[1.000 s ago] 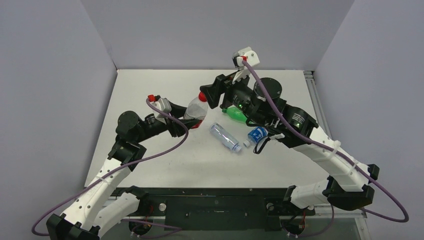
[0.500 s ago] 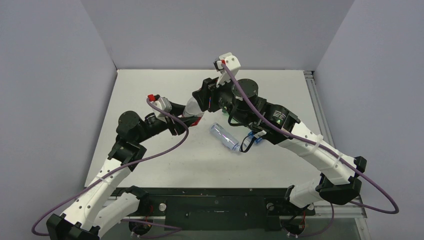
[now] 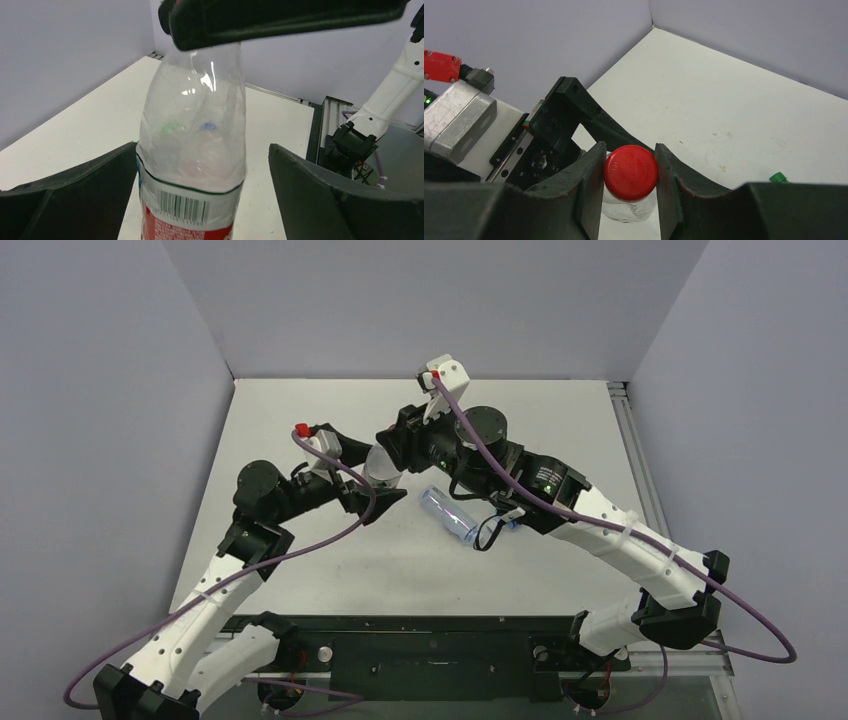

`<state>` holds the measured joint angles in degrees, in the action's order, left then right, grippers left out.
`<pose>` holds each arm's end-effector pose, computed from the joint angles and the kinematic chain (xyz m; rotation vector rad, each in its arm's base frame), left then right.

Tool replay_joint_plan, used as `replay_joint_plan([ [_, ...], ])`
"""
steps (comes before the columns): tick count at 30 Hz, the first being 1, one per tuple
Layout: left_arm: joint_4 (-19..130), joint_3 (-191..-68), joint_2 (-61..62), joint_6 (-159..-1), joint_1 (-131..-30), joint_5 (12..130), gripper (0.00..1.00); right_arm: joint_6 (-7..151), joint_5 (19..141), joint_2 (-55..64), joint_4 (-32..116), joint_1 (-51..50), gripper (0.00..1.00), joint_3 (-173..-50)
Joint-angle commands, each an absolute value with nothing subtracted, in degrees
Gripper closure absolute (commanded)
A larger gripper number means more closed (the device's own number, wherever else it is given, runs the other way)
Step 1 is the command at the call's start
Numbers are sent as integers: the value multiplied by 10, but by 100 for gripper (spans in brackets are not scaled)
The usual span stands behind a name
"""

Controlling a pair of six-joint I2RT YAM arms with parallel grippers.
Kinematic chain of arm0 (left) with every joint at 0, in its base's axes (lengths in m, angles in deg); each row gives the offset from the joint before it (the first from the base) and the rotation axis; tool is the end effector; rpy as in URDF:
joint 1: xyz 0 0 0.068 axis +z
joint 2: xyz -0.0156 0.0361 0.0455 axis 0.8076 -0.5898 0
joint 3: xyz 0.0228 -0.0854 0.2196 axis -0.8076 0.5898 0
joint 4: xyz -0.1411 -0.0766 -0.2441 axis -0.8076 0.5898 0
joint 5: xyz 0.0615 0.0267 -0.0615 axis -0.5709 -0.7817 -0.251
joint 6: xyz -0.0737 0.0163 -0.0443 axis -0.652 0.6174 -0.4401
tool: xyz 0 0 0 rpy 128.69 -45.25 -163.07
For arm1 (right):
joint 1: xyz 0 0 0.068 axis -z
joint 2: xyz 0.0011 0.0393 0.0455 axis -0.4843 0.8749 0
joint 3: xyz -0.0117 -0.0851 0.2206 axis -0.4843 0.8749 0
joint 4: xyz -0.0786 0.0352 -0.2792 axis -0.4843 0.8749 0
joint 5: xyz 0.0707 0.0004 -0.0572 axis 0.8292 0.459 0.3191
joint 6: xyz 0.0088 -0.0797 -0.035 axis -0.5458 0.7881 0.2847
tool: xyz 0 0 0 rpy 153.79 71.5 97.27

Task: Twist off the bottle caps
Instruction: Unscrew the bottle cap from the plastic bottle.

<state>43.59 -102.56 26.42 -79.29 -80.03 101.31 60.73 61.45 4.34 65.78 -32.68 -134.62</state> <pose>0.2358 -0.1696 0.3496 0.7604 1.3078 -0.9883 0.1940 0.3281 0.4605 -0.5108 1.6922 0.8714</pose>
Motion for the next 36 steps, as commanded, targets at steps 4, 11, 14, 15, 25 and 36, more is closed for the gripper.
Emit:
replay_joint_plan([
  [4, 381, -1076, 247, -850, -801, 1094, 20, 645, 609, 25, 640, -350, 100, -1340],
  [11, 403, -1083, 250, -826, -801, 1094, 68, 651, 594, 32, 646, -357, 100, -1349],
  [14, 410, -1089, 248, -810, -801, 1084, 77, 632, 546, 39, 653, -359, 69, -1366],
  [15, 412, -1091, 248, -807, -801, 1079, 79, 626, 533, 43, 657, -359, 61, -1378],
  [25, 431, -1086, 246, -800, -802, 1055, 94, 603, 490, 72, 652, -369, 54, -1429],
  [36, 430, -1090, 238, -816, -802, 1047, 96, 603, 534, 68, 629, -369, 54, -1405],
])
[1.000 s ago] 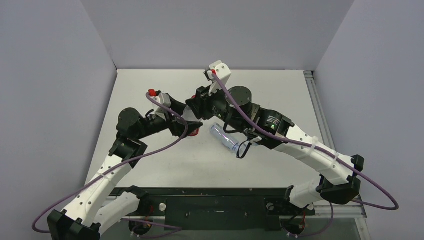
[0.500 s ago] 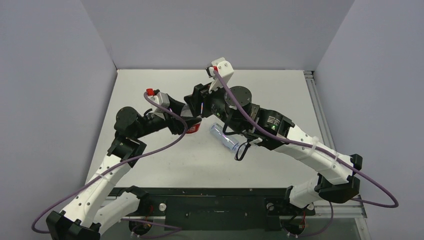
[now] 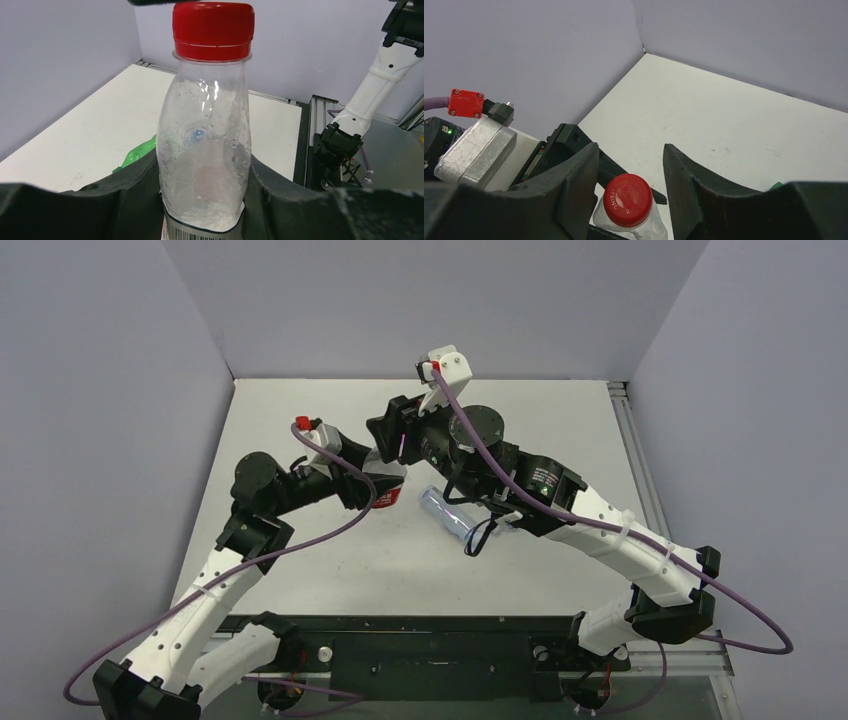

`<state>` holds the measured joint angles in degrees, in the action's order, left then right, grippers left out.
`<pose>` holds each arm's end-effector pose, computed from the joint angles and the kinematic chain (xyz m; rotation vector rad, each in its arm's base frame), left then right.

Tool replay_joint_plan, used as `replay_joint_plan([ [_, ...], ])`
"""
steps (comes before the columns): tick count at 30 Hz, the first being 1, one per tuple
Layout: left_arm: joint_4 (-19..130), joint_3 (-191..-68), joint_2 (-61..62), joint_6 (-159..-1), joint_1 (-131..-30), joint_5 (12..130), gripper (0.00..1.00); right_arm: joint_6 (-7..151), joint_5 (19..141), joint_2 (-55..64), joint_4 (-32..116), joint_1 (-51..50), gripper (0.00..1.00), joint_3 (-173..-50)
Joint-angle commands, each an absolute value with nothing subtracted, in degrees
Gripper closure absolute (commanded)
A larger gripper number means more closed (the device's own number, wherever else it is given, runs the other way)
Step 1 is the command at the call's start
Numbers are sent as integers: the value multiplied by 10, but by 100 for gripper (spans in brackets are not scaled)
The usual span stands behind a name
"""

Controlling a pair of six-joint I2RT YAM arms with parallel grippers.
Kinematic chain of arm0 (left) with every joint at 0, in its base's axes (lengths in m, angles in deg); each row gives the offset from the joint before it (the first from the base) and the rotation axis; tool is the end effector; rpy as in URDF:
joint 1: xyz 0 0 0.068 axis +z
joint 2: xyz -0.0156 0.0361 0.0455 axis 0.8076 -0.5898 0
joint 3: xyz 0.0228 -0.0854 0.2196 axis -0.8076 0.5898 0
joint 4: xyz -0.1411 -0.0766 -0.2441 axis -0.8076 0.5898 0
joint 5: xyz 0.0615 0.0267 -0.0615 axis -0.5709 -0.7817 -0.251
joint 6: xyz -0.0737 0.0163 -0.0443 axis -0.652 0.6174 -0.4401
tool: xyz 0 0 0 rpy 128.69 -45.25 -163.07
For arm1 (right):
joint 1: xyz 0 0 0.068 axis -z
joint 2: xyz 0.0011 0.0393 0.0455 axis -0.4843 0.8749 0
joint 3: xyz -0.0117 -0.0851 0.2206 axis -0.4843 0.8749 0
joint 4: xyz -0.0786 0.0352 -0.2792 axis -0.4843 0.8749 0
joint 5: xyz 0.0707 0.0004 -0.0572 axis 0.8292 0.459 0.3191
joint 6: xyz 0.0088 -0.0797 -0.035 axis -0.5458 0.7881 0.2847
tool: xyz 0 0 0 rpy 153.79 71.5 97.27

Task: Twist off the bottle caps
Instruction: Unscrew the bottle cap from the plastic bottle.

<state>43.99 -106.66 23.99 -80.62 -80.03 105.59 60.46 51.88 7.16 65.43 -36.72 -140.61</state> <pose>0.2355 -0.1744 0.3661 0.8125 1.2787 -1.0507 0.1818 0.3360 0.4847 -0.4050 1.6428 0.8286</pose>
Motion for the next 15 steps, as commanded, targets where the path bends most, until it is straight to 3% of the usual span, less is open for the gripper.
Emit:
replay_joint_plan([
  [1, 429, -1090, 238, -818, -802, 1047, 96, 601, 538, 67, 629, -369, 53, -1404],
  [3, 429, -1090, 237, -821, -802, 1047, 96, 598, 543, 68, 628, -367, 52, -1401],
  [7, 426, -1093, 237, -826, -802, 1050, 97, 592, 548, 71, 631, -363, 39, -1397],
  [15, 426, -1097, 242, -837, -802, 1053, 98, 582, 560, 69, 620, -353, 44, -1386],
])
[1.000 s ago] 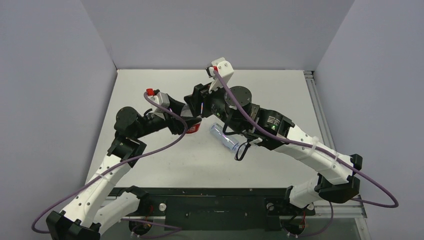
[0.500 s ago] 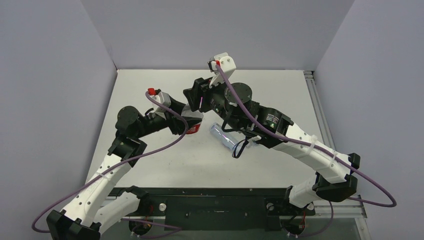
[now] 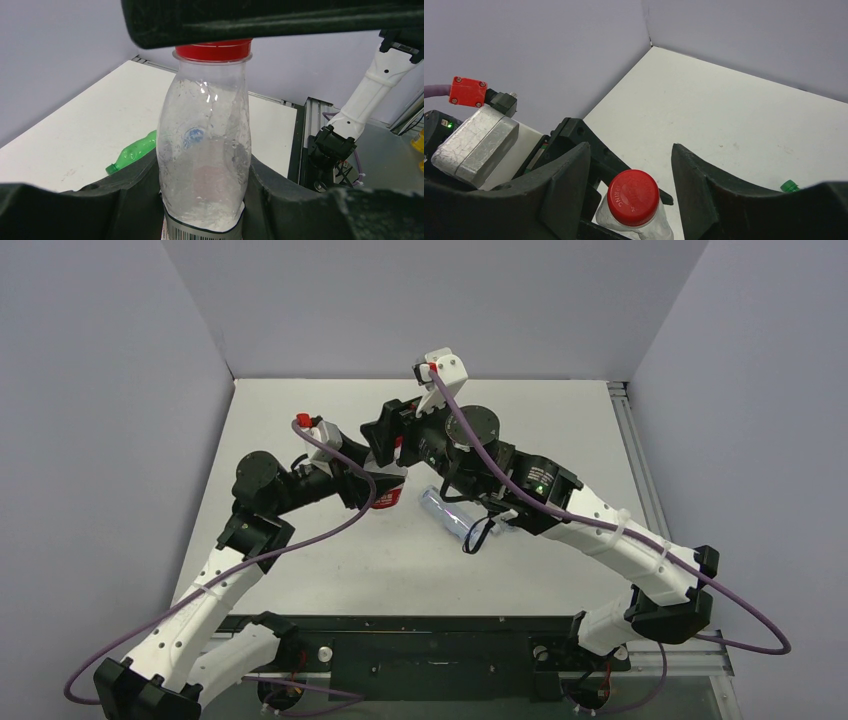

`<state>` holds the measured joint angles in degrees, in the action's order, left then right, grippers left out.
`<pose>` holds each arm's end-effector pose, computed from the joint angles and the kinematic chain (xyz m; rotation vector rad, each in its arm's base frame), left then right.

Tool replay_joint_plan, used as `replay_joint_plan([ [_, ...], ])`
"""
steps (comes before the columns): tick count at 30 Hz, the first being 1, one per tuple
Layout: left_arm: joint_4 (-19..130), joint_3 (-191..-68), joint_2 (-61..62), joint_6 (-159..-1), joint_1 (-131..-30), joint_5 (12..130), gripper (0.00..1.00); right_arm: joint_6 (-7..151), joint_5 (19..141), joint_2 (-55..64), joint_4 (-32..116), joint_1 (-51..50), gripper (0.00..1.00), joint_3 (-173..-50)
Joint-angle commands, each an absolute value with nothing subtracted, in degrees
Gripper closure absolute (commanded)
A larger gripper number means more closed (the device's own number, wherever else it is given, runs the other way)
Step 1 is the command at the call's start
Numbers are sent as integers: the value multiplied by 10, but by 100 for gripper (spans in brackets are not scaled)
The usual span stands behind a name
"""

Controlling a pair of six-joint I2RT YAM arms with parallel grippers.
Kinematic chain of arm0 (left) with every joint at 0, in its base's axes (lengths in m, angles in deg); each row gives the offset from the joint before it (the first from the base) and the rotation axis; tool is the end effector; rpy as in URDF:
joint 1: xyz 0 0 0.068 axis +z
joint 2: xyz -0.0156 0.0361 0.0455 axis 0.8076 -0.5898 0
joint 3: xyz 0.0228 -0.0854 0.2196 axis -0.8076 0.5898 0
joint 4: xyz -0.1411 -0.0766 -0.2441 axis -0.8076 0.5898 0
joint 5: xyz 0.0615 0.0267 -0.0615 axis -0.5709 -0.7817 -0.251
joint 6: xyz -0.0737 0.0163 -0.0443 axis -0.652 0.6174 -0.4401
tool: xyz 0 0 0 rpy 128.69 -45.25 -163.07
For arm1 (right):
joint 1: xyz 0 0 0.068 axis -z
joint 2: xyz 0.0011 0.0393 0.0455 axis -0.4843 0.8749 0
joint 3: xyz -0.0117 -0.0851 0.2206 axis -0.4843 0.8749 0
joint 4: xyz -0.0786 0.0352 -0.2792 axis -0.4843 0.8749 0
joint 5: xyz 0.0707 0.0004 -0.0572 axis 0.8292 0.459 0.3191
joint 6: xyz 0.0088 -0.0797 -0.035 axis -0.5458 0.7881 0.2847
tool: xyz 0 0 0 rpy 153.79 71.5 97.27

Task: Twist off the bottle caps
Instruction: Unscrew the bottle cap from the plastic bottle.

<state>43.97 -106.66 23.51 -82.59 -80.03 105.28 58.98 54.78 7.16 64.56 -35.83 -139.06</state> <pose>0.2378 -0.1751 0.3639 0.7876 1.3062 -1.0763 0.1859 0.3395 0.4764 -0.4181 1.6603 0.8690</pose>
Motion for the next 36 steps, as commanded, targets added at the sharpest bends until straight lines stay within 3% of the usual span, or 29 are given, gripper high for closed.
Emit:
replay_joint_plan([
  [1, 426, -1097, 242, -839, -802, 1052, 98, 581, 562, 69, 618, -353, 48, -1385],
  [4, 425, -1098, 242, -843, -802, 1050, 99, 578, 565, 67, 613, -351, 60, -1379],
  [13, 421, -1105, 238, -857, -803, 1049, 100, 573, 575, 67, 597, -348, 67, -1366],
  [18, 425, -1105, 239, -857, -803, 1053, 100, 577, 568, 59, 584, -347, 100, -1359],
  [25, 416, -1109, 238, -880, -803, 1077, 100, 592, 624, 18, 539, -336, 100, -1325],
  [30, 398, -1116, 238, -931, -803, 1125, 100, 554, 839, -27, 435, -287, 100, -1249],
  [36, 391, -1128, 237, -975, -805, 1165, 100, 546, 1047, -46, 363, -249, 100, -1239],
])
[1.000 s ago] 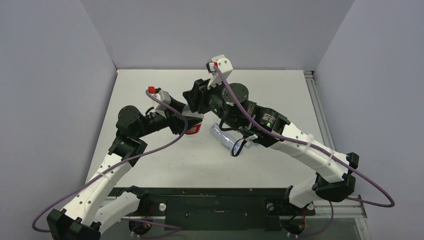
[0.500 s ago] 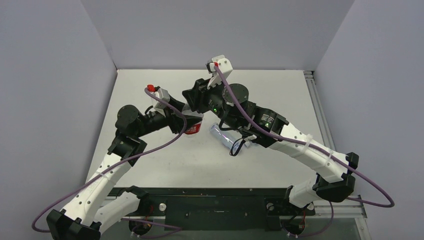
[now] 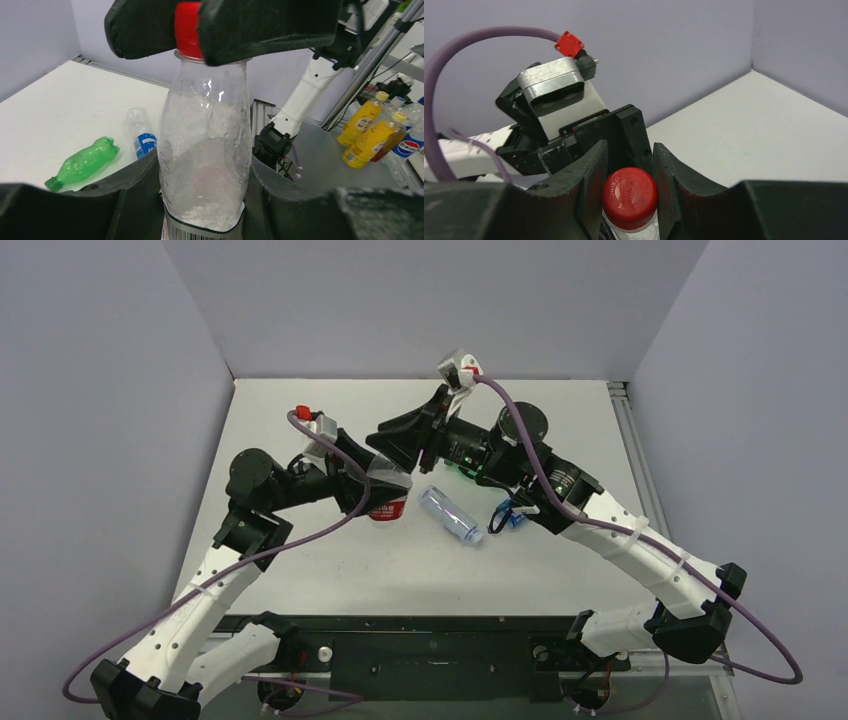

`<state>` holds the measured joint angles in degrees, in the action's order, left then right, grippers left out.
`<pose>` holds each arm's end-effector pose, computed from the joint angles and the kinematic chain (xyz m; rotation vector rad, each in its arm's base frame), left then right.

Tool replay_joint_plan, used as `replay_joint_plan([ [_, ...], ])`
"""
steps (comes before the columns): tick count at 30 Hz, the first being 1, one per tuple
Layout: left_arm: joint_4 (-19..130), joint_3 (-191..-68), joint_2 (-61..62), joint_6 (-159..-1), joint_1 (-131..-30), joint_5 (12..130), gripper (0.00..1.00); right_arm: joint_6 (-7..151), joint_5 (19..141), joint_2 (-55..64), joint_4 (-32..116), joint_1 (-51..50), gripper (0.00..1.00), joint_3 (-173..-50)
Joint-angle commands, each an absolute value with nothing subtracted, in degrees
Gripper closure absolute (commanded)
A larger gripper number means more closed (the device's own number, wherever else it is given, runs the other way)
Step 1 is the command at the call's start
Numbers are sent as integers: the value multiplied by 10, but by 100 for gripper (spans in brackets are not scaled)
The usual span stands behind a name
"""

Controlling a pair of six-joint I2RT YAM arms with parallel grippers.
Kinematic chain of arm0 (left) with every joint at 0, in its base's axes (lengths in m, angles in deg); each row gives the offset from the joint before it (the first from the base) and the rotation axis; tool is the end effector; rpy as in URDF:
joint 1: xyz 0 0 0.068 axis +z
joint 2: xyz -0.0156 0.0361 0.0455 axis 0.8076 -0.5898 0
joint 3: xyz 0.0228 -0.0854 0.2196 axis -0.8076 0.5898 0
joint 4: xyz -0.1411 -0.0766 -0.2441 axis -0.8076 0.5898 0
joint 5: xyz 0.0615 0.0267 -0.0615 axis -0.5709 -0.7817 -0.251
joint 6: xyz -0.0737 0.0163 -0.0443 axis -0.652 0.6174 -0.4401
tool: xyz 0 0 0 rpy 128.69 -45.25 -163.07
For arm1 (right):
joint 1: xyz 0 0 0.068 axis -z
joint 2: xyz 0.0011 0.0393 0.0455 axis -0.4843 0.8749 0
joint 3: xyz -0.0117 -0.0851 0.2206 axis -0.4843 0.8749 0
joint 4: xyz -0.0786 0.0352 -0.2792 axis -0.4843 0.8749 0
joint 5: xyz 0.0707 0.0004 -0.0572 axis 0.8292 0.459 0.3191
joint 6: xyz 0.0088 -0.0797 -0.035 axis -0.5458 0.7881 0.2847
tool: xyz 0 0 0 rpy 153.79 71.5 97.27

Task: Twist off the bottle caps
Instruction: Unscrew the bottle cap from the plastic bottle.

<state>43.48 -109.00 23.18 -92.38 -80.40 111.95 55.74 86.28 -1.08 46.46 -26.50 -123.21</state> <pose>0.2265 -0.1786 0.3786 0.8051 1.3273 -1.2782 0.1960 0.3174 0.4645 -0.6456 1.4629 1.2722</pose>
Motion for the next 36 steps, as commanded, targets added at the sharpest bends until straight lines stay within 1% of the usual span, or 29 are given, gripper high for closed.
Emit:
replay_joint_plan([
  [1, 391, -1129, 237, -982, -806, 1171, 100, 540, 1094, -45, 357, -246, 100, -1240],
  [5, 387, -1133, 234, -996, -808, 1189, 100, 498, 1210, -43, 289, -229, 100, -1230],
  [9, 384, -1140, 229, -1007, -812, 1208, 100, 482, 1267, -45, 248, -216, 100, -1224],
  [15, 385, -1144, 227, -1005, -813, 1224, 100, 481, 1297, -48, 243, -189, 100, -1222],
  [16, 385, -1143, 227, -1004, -813, 1225, 100, 487, 1288, -49, 254, -186, 100, -1225],
  [17, 388, -1143, 228, -997, -813, 1223, 100, 498, 1272, -49, 295, -179, 100, -1234],
  [18, 396, -1143, 228, -985, -813, 1213, 100, 535, 1191, -54, 331, -177, 90, -1242],
  [19, 402, -1142, 228, -975, -813, 1206, 100, 554, 1139, -59, 388, -176, 82, -1255],
  [20, 417, -1141, 229, -947, -813, 1185, 100, 587, 1030, -69, 417, -180, 67, -1259],
  [21, 425, -1141, 229, -932, -813, 1172, 100, 601, 973, -73, 462, -193, 61, -1265],
  [22, 440, -1140, 230, -900, -813, 1139, 100, 622, 877, -79, 480, -200, 52, -1270],
  [23, 447, -1138, 232, -881, -813, 1121, 100, 629, 840, -80, 507, -216, 48, -1276],
  [24, 460, -1137, 233, -849, -813, 1085, 100, 645, 765, -79, 521, -226, 41, -1280],
  [25, 465, -1133, 235, -833, -813, 1065, 100, 653, 725, -76, 553, -252, 39, -1295],
  [26, 470, -1130, 236, -808, -813, 1029, 100, 667, 651, -66, 570, -265, 34, -1318],
  [28, 477, -1126, 237, -776, -813, 987, 100, 675, 572, -40, 626, -301, 31, -1359],
  [30, 484, -1126, 235, -754, -814, 958, 100, 677, 523, -12, 671, -326, 29, -1394],
  [32, 490, -1125, 233, -739, -814, 937, 100, 673, 494, 10, 697, -346, 28, -1418],
  [36, 495, -1121, 232, -716, -816, 917, 100, 657, 476, 41, 720, -351, 29, -1450],
])
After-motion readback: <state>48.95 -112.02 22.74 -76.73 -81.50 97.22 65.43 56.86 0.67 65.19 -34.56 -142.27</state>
